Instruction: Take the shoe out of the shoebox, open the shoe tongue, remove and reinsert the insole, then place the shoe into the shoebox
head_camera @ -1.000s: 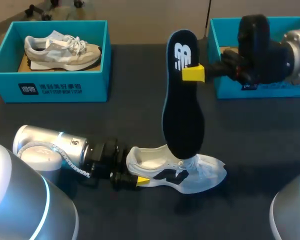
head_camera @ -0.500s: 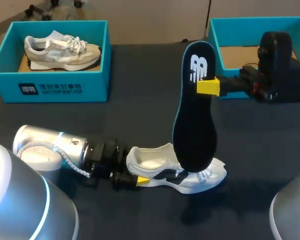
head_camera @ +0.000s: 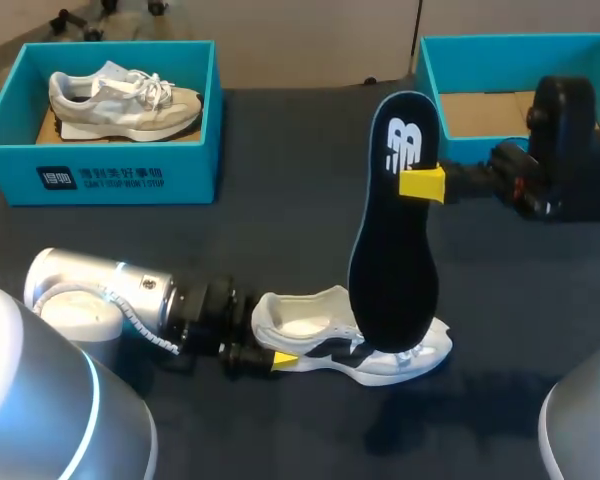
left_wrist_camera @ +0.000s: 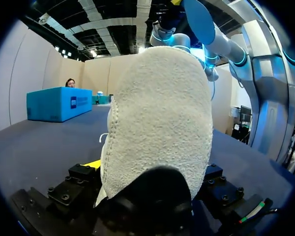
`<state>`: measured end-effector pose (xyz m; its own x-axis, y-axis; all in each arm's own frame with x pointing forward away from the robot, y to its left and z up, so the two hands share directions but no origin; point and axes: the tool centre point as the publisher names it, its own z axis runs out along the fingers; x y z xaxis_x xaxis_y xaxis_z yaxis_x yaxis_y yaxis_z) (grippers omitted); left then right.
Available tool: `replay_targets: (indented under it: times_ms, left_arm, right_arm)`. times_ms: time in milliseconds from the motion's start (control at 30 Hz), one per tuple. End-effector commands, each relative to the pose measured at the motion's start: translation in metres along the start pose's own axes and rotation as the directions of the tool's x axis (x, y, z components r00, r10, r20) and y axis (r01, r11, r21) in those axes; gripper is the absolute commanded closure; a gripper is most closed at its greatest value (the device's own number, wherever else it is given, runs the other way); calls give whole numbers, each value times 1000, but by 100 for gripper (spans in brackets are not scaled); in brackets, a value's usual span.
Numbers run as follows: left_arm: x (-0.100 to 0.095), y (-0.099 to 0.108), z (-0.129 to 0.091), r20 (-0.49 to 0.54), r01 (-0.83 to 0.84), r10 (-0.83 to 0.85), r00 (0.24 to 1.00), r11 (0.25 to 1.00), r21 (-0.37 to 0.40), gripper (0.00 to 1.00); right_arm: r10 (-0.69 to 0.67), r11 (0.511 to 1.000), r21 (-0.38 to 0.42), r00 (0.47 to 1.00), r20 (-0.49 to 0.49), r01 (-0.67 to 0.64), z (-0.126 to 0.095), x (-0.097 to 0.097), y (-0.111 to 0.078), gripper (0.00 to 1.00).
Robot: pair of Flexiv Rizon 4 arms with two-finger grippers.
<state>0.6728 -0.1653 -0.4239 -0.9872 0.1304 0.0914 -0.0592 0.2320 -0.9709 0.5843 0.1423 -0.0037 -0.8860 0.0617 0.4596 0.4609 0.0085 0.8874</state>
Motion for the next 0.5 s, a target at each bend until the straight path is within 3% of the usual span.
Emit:
replay_targets:
  times_ms: [33,500]
  left_arm:
    - [-3,0,-7,-16,7,-7,1000,1000,-22,0]
    - [-5,-1,-25,-31,-12,9,999,992,-127,0]
  right_arm:
    - [1,1000,0,1000,0,-1,2,-1,0,100]
    - [1,1000,0,1000,0,-1,2,-1,0,100]
